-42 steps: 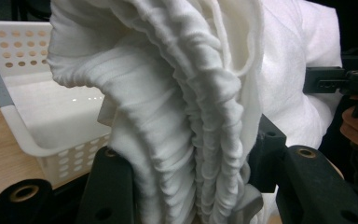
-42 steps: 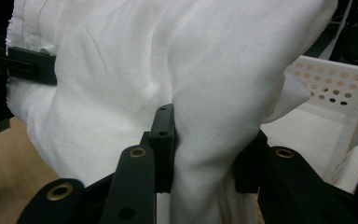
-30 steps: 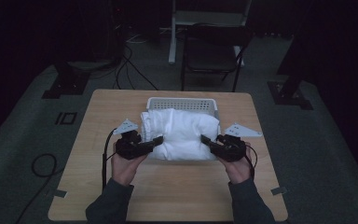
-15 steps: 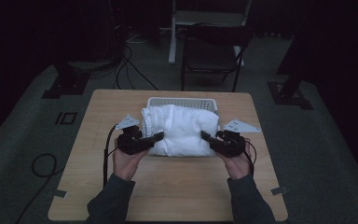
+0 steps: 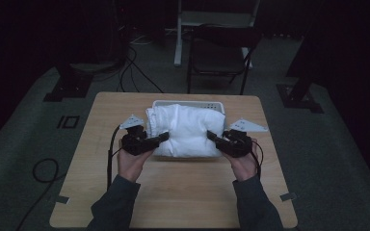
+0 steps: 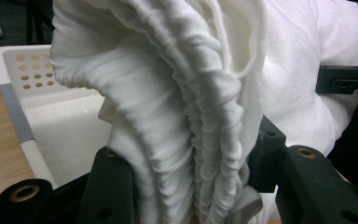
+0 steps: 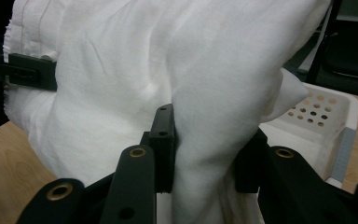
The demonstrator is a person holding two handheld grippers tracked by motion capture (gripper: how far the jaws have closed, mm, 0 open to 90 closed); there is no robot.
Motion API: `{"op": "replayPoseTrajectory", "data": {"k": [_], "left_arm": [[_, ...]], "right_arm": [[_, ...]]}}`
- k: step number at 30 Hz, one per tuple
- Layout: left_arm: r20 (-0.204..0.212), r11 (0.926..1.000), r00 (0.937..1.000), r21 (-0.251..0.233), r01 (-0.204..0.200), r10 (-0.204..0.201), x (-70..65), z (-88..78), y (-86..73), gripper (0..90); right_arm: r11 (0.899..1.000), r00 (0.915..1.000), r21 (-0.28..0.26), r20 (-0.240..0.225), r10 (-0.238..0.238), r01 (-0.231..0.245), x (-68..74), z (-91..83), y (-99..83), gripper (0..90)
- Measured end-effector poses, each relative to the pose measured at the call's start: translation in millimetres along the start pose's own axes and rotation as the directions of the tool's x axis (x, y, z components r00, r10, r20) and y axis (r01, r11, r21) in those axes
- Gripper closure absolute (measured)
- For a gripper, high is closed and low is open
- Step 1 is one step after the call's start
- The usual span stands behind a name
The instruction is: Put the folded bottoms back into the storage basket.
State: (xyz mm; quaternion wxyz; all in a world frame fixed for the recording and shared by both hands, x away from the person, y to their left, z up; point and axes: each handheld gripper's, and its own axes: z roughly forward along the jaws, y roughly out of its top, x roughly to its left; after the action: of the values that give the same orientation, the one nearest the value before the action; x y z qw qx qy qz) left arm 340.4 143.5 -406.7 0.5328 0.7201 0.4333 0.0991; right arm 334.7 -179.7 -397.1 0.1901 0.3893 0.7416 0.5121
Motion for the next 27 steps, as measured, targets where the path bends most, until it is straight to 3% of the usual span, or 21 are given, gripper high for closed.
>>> {"op": "replayPoseTrajectory", "data": {"k": [27], "left_arm": [[-0.023, 0.9997, 0.9994, -0.007, -0.025, 0.025, 3.0, 17.5, 18.6, 54.5]], "right_arm": [[1.0, 0.9982, -0.006, 0.059, -0.012, 0.012, -12.4, 9.4, 8.4, 67.5]]}}
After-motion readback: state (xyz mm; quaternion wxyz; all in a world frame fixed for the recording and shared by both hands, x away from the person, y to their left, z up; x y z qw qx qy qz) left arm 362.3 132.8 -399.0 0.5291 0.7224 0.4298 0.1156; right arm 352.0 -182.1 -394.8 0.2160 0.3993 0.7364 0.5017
